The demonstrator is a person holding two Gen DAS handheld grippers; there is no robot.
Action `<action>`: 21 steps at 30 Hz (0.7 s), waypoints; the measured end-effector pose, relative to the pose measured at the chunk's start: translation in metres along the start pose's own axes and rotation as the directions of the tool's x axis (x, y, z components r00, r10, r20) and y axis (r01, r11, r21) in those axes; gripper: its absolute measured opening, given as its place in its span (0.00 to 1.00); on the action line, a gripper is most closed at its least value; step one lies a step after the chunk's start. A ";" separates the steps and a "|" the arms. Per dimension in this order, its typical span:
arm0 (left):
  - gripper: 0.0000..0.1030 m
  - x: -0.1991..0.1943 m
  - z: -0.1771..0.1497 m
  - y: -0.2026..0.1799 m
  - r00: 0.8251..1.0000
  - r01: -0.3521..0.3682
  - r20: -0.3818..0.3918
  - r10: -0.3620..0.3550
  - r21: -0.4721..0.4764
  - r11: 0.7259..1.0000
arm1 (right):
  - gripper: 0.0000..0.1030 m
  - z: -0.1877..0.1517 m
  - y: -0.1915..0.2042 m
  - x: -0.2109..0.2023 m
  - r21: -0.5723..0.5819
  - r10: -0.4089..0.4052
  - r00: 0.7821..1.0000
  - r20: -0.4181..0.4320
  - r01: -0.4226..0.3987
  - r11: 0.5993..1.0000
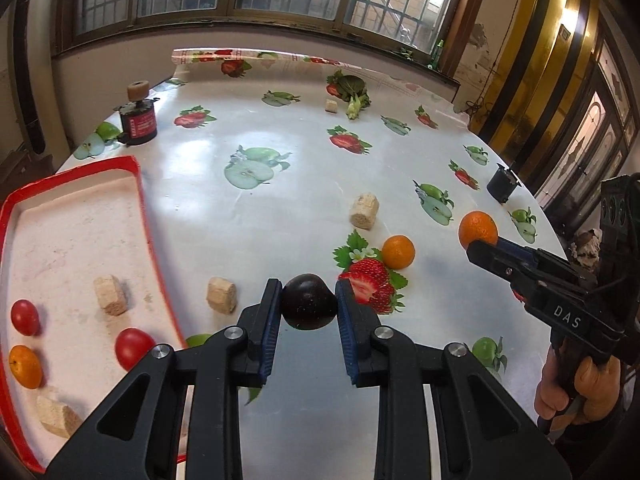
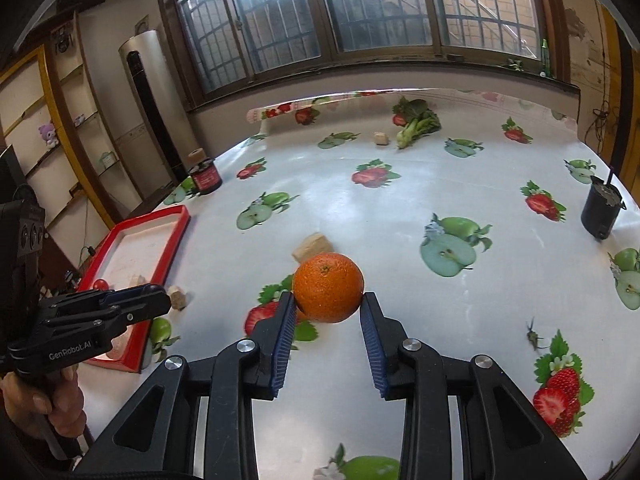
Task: Organize fruits
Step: 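Carry the plum in the left gripper to the tray while the right gripper carries the orange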
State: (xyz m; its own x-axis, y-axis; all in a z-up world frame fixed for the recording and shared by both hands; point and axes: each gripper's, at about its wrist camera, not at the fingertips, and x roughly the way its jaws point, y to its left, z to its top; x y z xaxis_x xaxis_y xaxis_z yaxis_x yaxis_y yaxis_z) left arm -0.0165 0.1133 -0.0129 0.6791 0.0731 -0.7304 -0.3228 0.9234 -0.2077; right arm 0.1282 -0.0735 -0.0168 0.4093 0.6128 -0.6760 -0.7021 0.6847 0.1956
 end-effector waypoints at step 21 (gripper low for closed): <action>0.24 -0.047 -0.006 0.070 0.992 -0.095 0.076 0.104 -0.111 0.989 | 0.33 0.000 0.098 0.022 -0.120 0.122 0.991 -0.052 -0.127 0.985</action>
State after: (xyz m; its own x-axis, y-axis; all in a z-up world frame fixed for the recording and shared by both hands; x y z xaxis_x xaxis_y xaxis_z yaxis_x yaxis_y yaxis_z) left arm -0.0751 0.1725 0.0024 0.6902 0.1968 -0.6963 -0.4566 0.8650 -0.2081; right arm 0.0681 0.0069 -0.0128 0.2899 0.6705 -0.6829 -0.8132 0.5488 0.1935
